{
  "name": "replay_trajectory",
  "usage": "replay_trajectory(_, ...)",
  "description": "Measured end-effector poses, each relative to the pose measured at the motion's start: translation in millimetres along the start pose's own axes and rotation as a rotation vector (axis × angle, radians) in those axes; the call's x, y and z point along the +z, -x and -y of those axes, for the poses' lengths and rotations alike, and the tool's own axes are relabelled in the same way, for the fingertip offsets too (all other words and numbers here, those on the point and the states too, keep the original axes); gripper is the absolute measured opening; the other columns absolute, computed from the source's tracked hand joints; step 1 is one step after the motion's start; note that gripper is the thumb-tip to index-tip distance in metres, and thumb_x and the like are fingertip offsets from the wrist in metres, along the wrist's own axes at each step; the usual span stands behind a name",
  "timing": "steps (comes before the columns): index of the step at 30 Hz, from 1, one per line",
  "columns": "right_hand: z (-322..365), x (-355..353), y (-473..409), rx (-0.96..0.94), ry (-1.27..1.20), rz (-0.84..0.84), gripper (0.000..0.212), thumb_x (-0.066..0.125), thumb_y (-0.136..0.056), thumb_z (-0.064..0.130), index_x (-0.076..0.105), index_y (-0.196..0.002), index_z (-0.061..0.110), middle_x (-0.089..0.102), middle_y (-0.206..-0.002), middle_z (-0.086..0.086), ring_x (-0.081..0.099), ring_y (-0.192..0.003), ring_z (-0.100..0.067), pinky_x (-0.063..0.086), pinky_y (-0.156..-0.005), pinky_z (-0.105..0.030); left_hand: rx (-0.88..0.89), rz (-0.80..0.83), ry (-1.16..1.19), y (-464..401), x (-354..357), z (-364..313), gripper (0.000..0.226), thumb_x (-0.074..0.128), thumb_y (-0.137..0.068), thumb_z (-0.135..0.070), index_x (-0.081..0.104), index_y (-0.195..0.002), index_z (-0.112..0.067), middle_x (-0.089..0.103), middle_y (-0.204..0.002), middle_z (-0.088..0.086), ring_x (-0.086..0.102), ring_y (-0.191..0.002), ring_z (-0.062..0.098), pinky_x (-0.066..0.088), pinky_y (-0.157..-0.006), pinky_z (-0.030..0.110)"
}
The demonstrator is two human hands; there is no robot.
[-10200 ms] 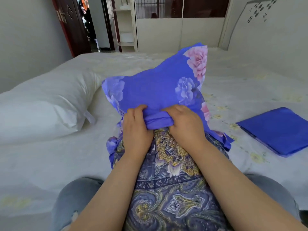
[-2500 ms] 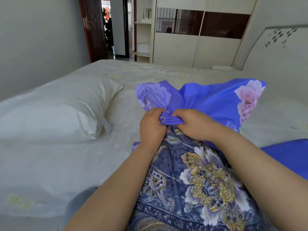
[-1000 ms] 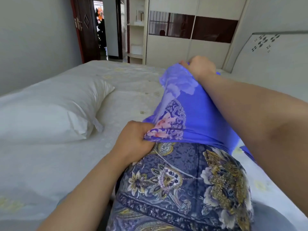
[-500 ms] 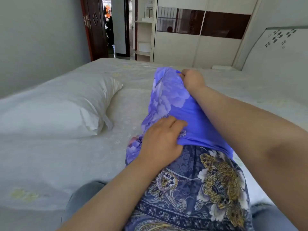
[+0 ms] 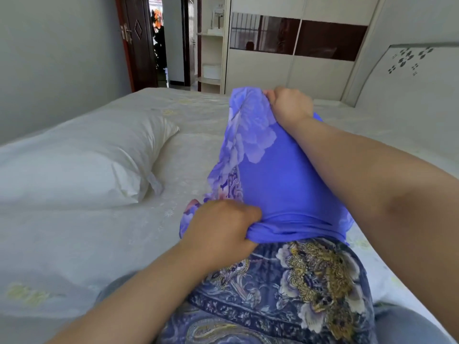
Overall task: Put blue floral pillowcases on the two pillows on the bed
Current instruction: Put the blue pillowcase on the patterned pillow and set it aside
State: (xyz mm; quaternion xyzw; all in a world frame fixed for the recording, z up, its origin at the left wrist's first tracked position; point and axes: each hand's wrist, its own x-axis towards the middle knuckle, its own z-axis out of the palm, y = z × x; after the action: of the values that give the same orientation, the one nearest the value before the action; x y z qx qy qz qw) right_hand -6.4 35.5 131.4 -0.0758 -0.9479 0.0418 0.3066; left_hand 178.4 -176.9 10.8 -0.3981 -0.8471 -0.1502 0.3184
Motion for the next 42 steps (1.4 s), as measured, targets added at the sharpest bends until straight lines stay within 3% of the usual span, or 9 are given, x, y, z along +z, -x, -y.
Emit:
replay_trajectory(6,-35,9,6,0.176,-0.179,0.080,0.055,0.045,-0.093,0.052,0.046,-0.122,0.006,0.058,-0.122,-0.022,0.054,-0.113,-0.038,0.042,-0.090,-0.041,-0.164,-0.106,0.072,30,71,19,0.024,0.050,-0.072,-0.014,0.054,-0.096,-0.017,0.054,-0.090,0.004,0.047,-0.081,0.023,0.037,-0.069,0.034)
replay_trajectory(12,-48,45,116,0.188,-0.097,0.263,0.074,0.040,-0.085,0.070,0.039,-0.136,0.018,0.038,-0.142,-0.014,0.032,-0.133,-0.032,0.025,-0.108,-0.053,-0.467,-0.190,0.199,24,100,41,0.020,0.051,-0.077,-0.026,0.061,-0.083,-0.010,0.055,-0.102,0.007,0.048,-0.092,0.027,0.043,-0.079,0.039)
replay_trajectory(15,-80,45,163,0.484,-0.147,0.130,0.084,0.040,-0.082,0.073,0.030,-0.142,0.015,0.024,-0.151,-0.013,0.019,-0.140,-0.032,0.017,-0.110,-0.056,-0.798,-0.221,0.451,26,107,51,0.021,0.063,-0.079,-0.034,0.059,-0.077,-0.013,0.045,-0.127,0.010,0.043,-0.112,0.022,0.033,-0.091,0.028)
replay_trajectory(20,-113,52,206,0.933,-0.893,0.341,0.101,0.047,-0.079,0.074,0.018,-0.150,0.009,0.018,-0.157,-0.010,0.027,-0.141,-0.029,0.023,-0.112,-0.041,-1.000,-0.091,0.717,30,108,59,0.014,0.058,-0.086,-0.027,0.050,-0.087,-0.016,0.058,-0.086,0.003,0.052,-0.082,0.020,0.034,-0.058,0.025)
replay_trajectory(28,-87,12,113,0.676,-1.043,0.137,0.069,0.047,-0.090,0.058,0.049,-0.132,0.003,0.053,-0.131,-0.011,0.050,-0.123,-0.026,0.034,-0.085,-0.023,-1.060,-0.309,0.730,-56,81,87,0.025,0.048,-0.093,-0.018,0.047,-0.069,-0.011,0.048,-0.064,0.004,0.044,-0.060,0.016,0.029,-0.057,0.030)
replay_trajectory(31,-74,11,75,0.514,-0.868,0.023,0.057,0.045,-0.087,0.060,0.055,-0.112,0.010,0.059,-0.114,-0.009,0.055,-0.117,-0.028,0.041,-0.087,-0.028,-1.158,-0.109,0.573,-85,88,121,0.029,0.040,-0.094,-0.018,0.059,-0.106,0.000,0.058,-0.111,0.025,0.052,-0.105,0.038,0.038,-0.081,0.034)
replay_trajectory(34,-62,50,83,0.350,-0.762,0.201,0.094,0.046,-0.069,0.082,0.042,-0.137,0.017,0.046,-0.142,-0.007,0.042,-0.132,-0.024,0.036,-0.109,-0.043,-1.101,-0.090,0.276,-93,95,108,0.037,0.043,-0.088,-0.022,0.056,-0.120,-0.012,0.042,-0.134,0.013,0.041,-0.120,0.038,0.034,-0.100,0.044)
replay_trajectory(38,-57,88,125,0.087,-0.453,0.364,0.093,0.048,-0.073,0.079,0.038,-0.142,0.018,0.040,-0.146,-0.008,0.039,-0.133,-0.026,0.035,-0.108,-0.045,-0.699,-0.202,0.251,-87,118,85,0.034,0.042,-0.072,-0.020,0.063,-0.099,-0.013,0.063,-0.100,0.012,0.057,-0.094,0.034,0.044,-0.077,0.038)
replay_trajectory(42,-40,84,125,-0.200,-0.093,0.062,0.061,0.034,-0.077,0.058,0.059,-0.108,0.012,0.059,-0.104,-0.010,0.056,-0.100,-0.032,0.046,-0.078,-0.039,-0.497,-0.230,0.233,-96,122,63,0.022,0.043,-0.077,-0.032,0.055,-0.077,-0.014,0.062,-0.070,0.009,0.057,-0.067,0.033,0.037,-0.055,0.033)
